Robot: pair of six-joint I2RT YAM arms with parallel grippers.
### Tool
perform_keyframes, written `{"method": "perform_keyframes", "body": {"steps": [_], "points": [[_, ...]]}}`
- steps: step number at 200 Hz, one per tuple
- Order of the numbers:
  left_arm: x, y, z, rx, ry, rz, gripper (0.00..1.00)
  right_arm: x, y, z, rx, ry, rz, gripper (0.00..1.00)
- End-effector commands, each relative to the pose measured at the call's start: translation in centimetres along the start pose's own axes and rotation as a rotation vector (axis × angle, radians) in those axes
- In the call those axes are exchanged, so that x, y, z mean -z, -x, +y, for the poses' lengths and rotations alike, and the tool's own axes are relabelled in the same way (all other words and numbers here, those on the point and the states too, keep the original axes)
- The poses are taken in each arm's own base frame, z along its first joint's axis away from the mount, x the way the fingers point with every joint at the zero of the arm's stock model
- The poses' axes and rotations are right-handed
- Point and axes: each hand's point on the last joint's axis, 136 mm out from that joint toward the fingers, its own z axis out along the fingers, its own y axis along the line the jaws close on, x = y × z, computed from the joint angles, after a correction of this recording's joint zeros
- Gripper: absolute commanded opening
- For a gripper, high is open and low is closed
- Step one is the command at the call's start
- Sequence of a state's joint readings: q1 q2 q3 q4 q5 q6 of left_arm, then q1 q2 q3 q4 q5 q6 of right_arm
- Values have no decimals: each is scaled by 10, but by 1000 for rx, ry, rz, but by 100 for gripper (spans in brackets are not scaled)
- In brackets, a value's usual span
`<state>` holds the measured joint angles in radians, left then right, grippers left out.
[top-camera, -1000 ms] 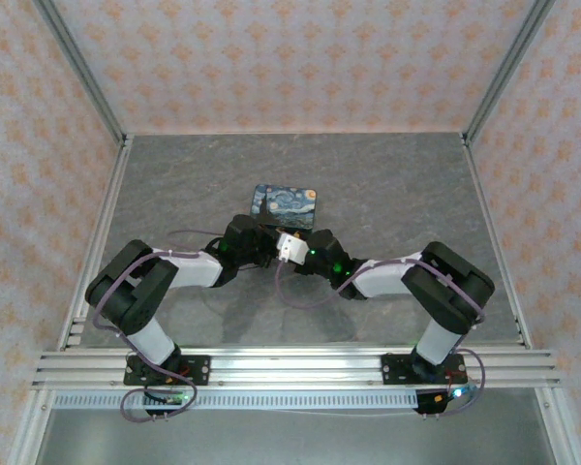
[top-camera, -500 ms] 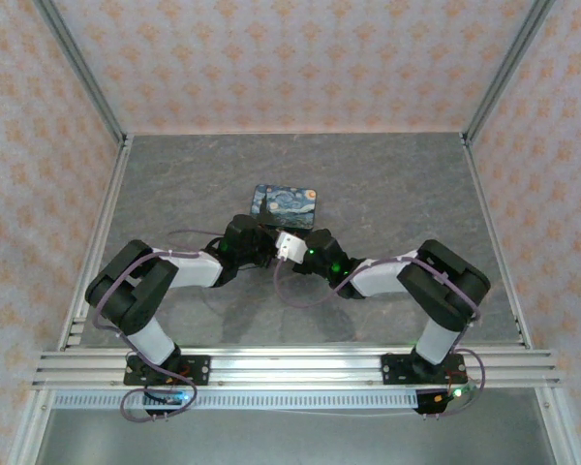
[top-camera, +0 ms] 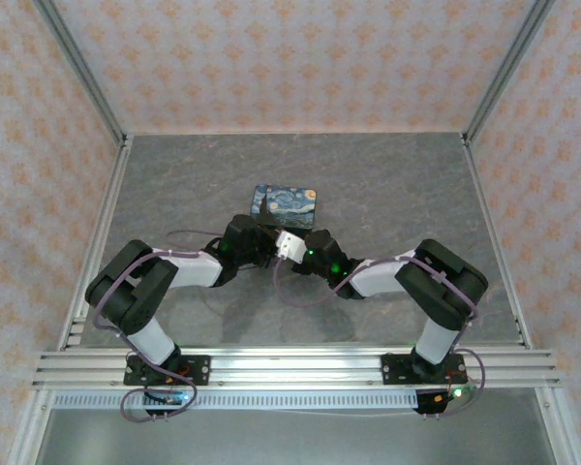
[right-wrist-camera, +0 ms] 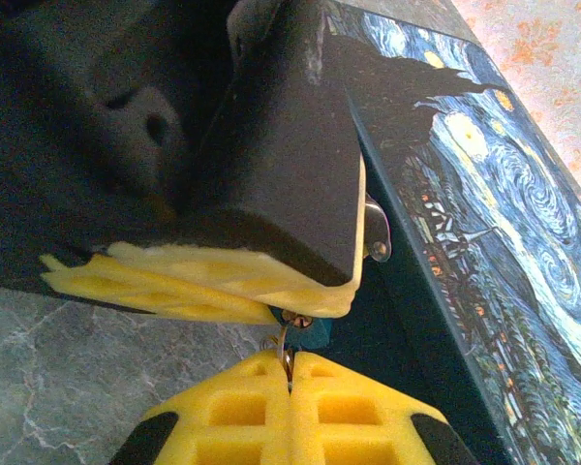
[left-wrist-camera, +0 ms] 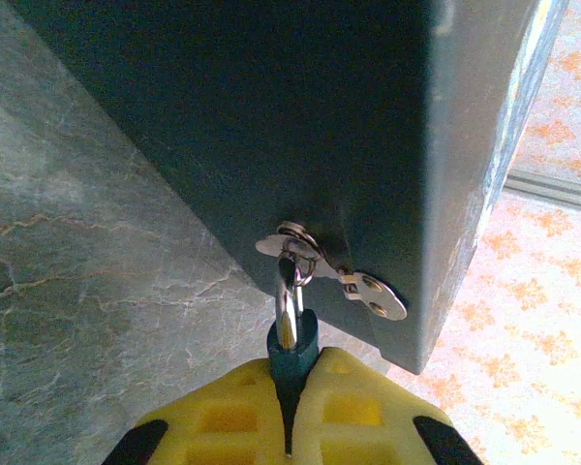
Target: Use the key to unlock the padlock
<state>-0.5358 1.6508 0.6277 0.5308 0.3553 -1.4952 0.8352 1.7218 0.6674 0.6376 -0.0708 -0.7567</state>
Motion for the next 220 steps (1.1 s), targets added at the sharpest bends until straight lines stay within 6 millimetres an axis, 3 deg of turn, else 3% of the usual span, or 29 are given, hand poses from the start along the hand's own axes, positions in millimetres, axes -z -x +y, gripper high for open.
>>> {"method": "perform_keyframes", "body": {"steps": [1,72,113,145,168,220], "points": [[2,-10,-9,-8,-22,40,0,1,23,-9,-90,-23,-81,0],[2,-10,-8,-10,-18,39,0,0,27,1,-338,57,-91,0],[2,-10,-6,-27,-5,36,0,0,19,0,-407,65,-68,0],[5,-6,-5,-68,22,16,24,1,7,-2,-500,107,-18,0],[10,-3,-8,-110,31,-3,40,2,4,-8,-666,168,11,0],[29,5,-13,-183,64,-35,51,2,-1,-3,-924,292,42,0]]}}
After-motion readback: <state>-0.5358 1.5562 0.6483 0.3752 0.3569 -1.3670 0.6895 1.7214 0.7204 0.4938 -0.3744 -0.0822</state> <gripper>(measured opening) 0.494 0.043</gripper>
